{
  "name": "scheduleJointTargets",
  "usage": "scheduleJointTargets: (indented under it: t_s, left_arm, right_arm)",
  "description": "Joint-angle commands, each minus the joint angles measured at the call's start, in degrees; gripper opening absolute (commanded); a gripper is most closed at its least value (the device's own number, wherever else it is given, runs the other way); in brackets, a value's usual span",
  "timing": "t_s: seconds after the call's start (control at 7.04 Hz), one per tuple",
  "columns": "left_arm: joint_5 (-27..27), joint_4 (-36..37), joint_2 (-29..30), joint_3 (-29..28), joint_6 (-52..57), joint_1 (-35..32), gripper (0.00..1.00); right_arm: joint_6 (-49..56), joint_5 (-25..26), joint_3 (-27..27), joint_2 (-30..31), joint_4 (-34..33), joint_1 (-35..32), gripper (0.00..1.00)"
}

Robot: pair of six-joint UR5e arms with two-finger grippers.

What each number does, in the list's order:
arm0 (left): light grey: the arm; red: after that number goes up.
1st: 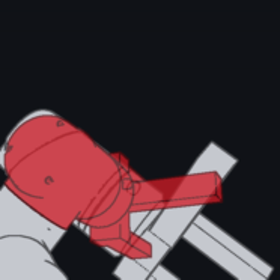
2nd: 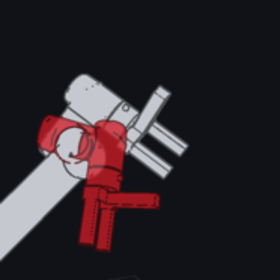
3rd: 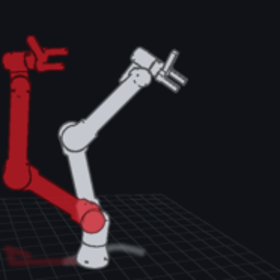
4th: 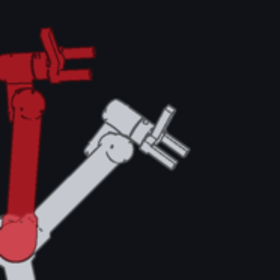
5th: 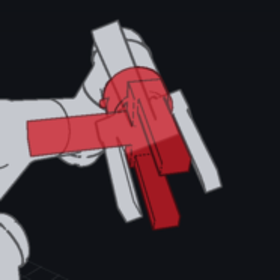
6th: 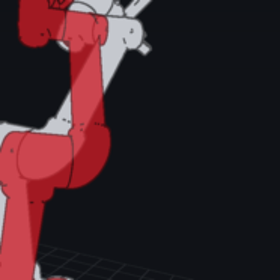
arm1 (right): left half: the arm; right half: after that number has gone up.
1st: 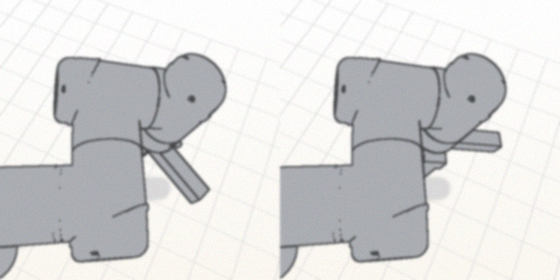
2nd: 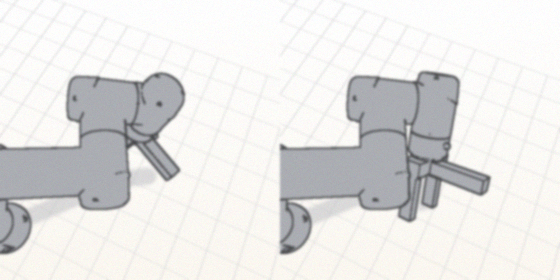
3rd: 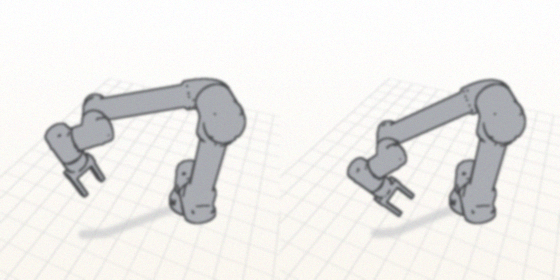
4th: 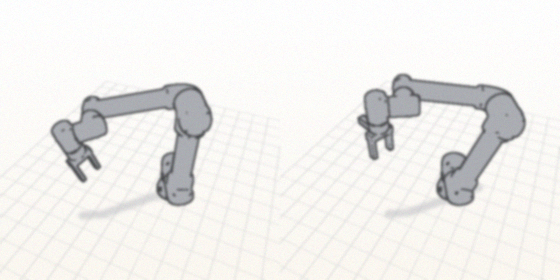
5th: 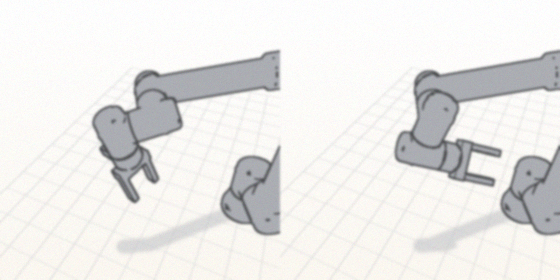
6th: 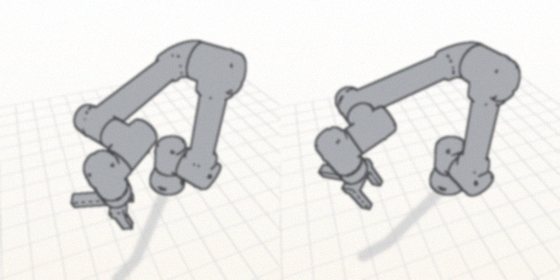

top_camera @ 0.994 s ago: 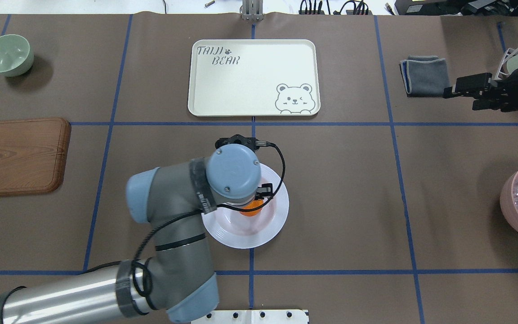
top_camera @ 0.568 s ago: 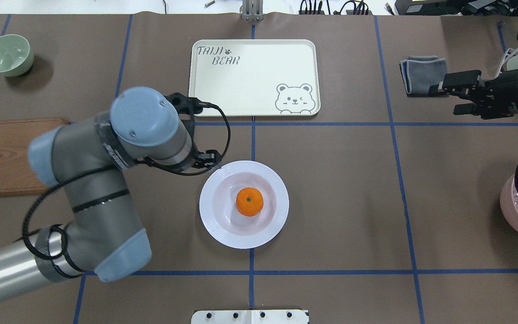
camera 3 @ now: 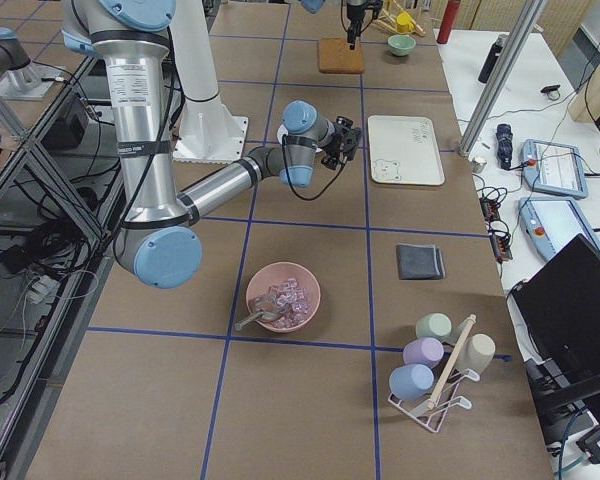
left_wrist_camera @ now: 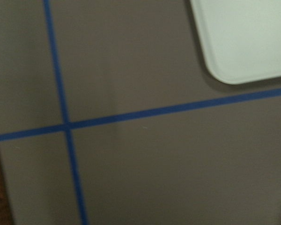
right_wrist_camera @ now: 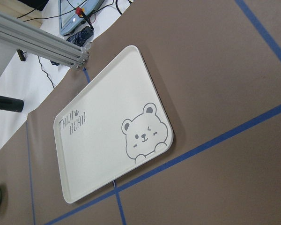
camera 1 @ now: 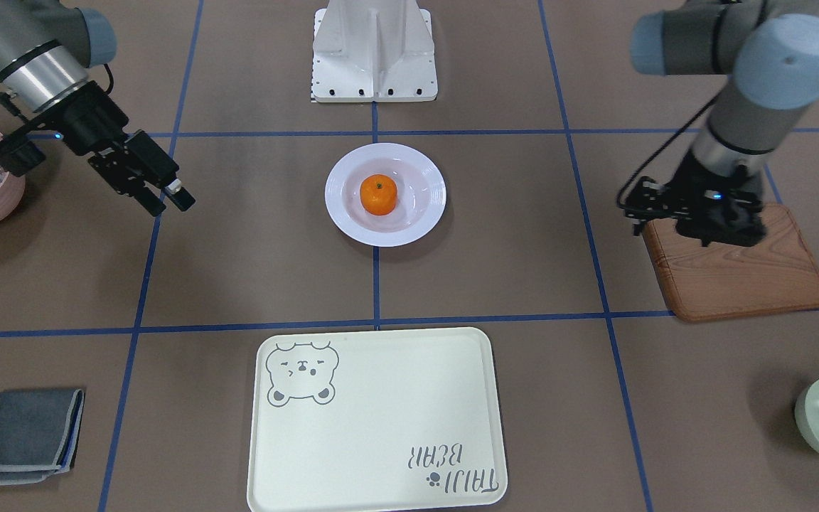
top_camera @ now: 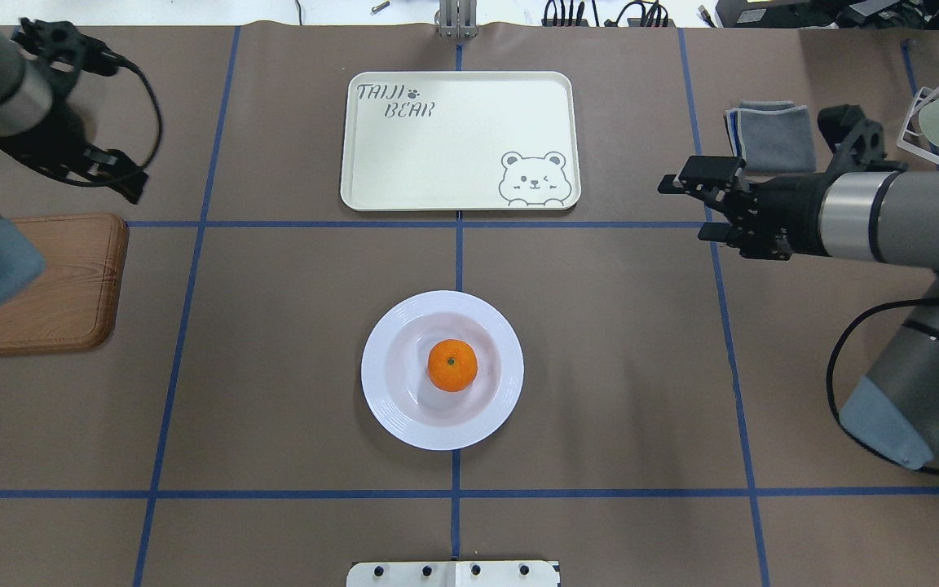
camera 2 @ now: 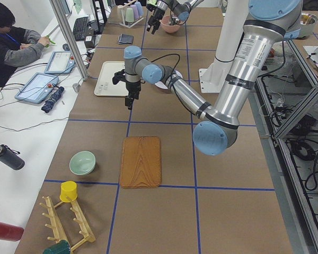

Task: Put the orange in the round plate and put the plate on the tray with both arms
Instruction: 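Withdraw the left gripper while the right gripper moves toward the white plate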

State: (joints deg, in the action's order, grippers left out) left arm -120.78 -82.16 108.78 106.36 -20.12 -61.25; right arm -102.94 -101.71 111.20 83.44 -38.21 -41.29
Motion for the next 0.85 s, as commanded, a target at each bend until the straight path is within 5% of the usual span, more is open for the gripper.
scheduleJointTargets:
  t_s: [0.0, 0.43, 0.71]
  left_arm:
    - [-5.8, -1.2, -11.0, -2.6, 17.1, -11.1, 0.99]
    - [-10.8, -5.1, -14.1, -11.8, 19.1, -27.2, 0.99]
    - [-12.0, -5.0, -18.0, -13.0, 26.2, -32.2, 0.99]
  right_arm:
    - [-6.2, 15.6, 1.3, -1.2, -0.4, 11.9, 0.98]
    - [-13.0, 36.3, 0.6, -2.9, -0.4, 29.5, 0.98]
    - [-17.9, 43.7, -0.9, -3.1, -0.4, 38.5, 0.95]
